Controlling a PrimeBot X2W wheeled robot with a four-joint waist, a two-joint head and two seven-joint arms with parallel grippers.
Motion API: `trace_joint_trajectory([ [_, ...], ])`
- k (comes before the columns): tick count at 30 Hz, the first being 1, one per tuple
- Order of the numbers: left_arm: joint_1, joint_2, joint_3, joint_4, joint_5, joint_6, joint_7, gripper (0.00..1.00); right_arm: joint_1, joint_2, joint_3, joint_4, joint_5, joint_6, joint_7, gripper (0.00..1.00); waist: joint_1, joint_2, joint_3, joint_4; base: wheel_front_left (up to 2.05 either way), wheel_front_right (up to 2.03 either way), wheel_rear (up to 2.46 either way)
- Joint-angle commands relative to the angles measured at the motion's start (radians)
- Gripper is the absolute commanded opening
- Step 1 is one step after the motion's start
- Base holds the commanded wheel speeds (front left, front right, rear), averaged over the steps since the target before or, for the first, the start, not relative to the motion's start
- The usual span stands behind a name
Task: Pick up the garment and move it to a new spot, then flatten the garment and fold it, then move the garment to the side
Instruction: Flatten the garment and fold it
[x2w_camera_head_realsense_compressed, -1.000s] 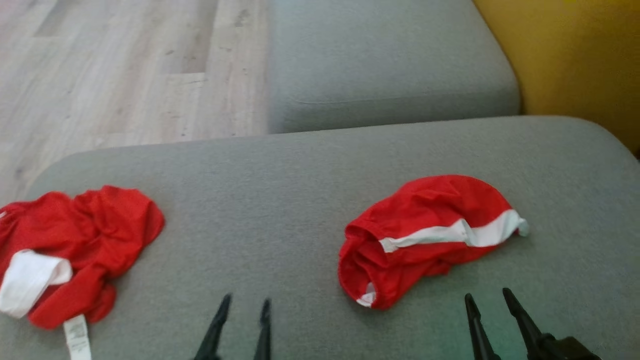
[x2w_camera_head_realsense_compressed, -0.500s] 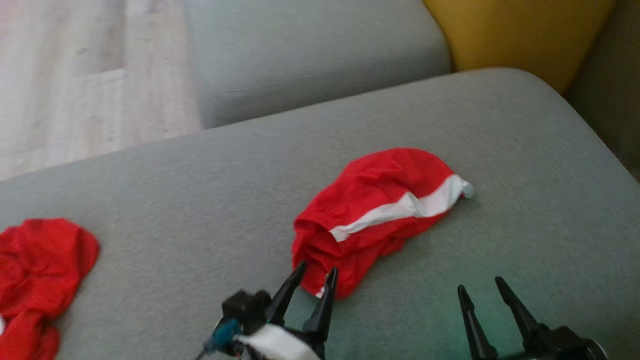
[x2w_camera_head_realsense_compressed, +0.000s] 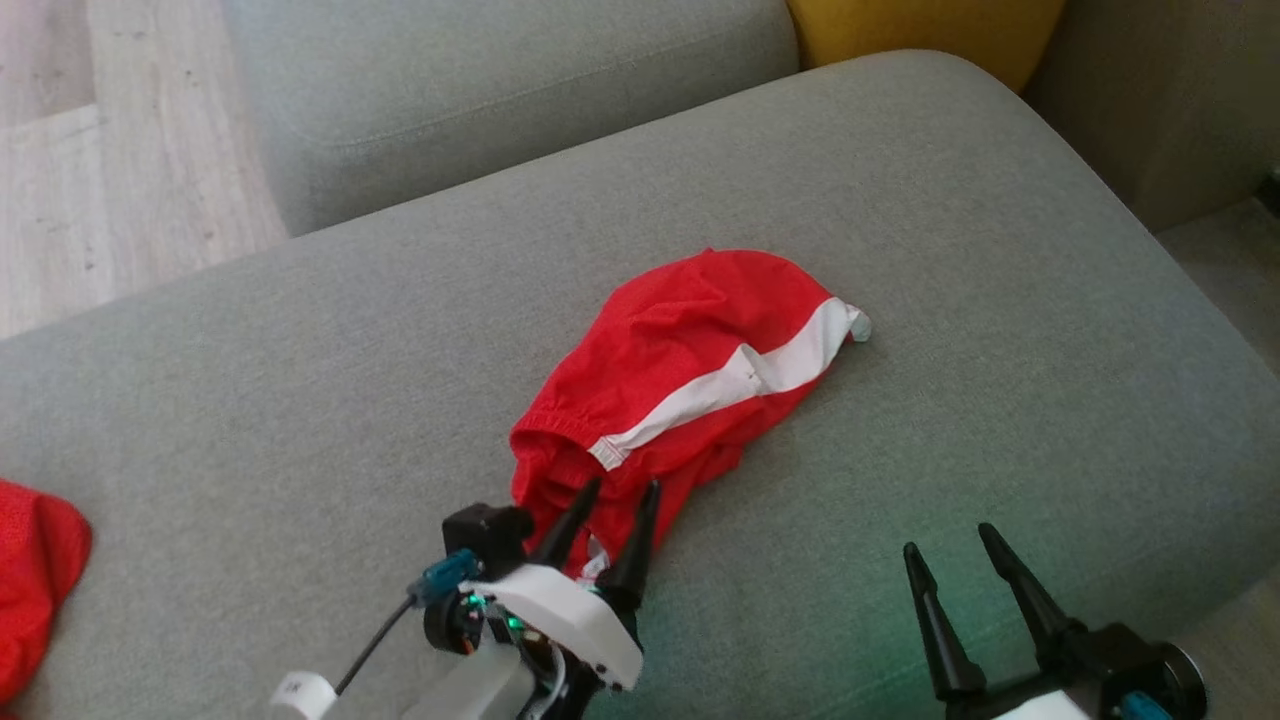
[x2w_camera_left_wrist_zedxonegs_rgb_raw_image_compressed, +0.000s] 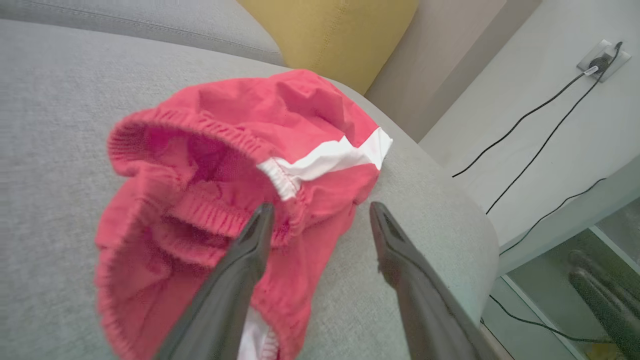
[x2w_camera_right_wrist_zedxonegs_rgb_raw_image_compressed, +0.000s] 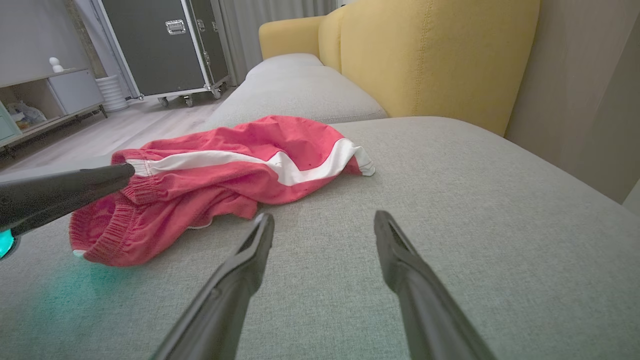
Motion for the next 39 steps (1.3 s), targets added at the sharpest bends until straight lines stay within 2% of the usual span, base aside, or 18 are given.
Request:
trace_joint_trajectory([
  [1,-0.060,-0.002,0.019,-0.009,-0.010,0.011,-0.023,1.00,-0.043,-0.018,0.028,-0.027,0.002,-0.001,-0.004,1.00,-0.0002,0.0000,0.006,-0.005,0.00,0.00,0.00],
  [5,-0.094,-0.002,0.006,0.042,-0.030,0.030,-0.046,1.00,-0.052,-0.020,0.035,-0.026,0.003,-0.001,-0.004,1.00,-0.0002,0.0000,0.020,-0.009,0.00,0.00,0.00],
  [10,-0.122,-0.002,-0.005,0.070,-0.064,0.011,-0.063,1.00,-0.060,-0.023,0.034,-0.024,0.005,-0.001,-0.004,1.00,-0.0002,0.0000,0.031,-0.006,0.00,0.00,0.00],
  [11,-0.128,-0.002,-0.007,0.075,-0.068,0.009,-0.065,0.91,-0.061,-0.024,0.034,-0.024,0.005,-0.001,-0.004,1.00,-0.0002,0.0000,0.032,-0.005,0.00,0.00,0.00],
  [12,-0.133,-0.002,-0.007,0.080,-0.074,0.008,-0.067,0.63,-0.063,-0.024,0.034,-0.024,0.006,-0.001,-0.004,1.00,-0.0002,0.0000,0.034,-0.004,0.00,0.00,0.00],
  [14,-0.140,-0.002,-0.011,0.087,-0.088,0.004,-0.070,0.13,-0.067,-0.023,0.036,-0.024,0.007,-0.001,-0.004,1.00,-0.0002,0.0000,0.041,-0.004,0.00,0.00,0.00],
  [15,-0.144,-0.002,-0.014,0.089,-0.095,0.001,-0.071,0.00,-0.070,-0.023,0.038,-0.024,0.007,-0.001,-0.004,1.00,-0.0002,0.0000,0.044,-0.004,0.00,0.00,0.00],
  [22,-0.175,-0.002,-0.023,0.089,-0.107,-0.020,-0.073,0.00,-0.083,-0.018,0.035,-0.026,0.011,-0.001,-0.004,1.00,-0.0002,0.0000,0.066,0.009,0.00,0.00,0.00],
  [30,-0.150,0.006,0.073,-0.001,0.015,-0.030,-0.073,0.00,-0.070,0.009,-0.028,-0.034,0.010,-0.001,-0.004,1.00,-0.0002,0.0000,0.031,0.061,0.00,0.00,0.00],
  [34,-0.112,0.044,0.095,-0.066,0.059,-0.040,-0.073,0.00,-0.052,0.013,-0.018,-0.045,0.015,-0.001,-0.004,1.00,-0.0002,0.0000,0.001,0.102,0.00,0.00,0.00],
  [39,-0.079,0.121,0.104,-0.156,0.069,-0.042,-0.069,0.00,-0.034,-0.001,0.007,-0.051,0.020,-0.001,-0.004,1.00,-0.0002,0.0000,-0.017,0.167,0.00,0.00,0.00],
])
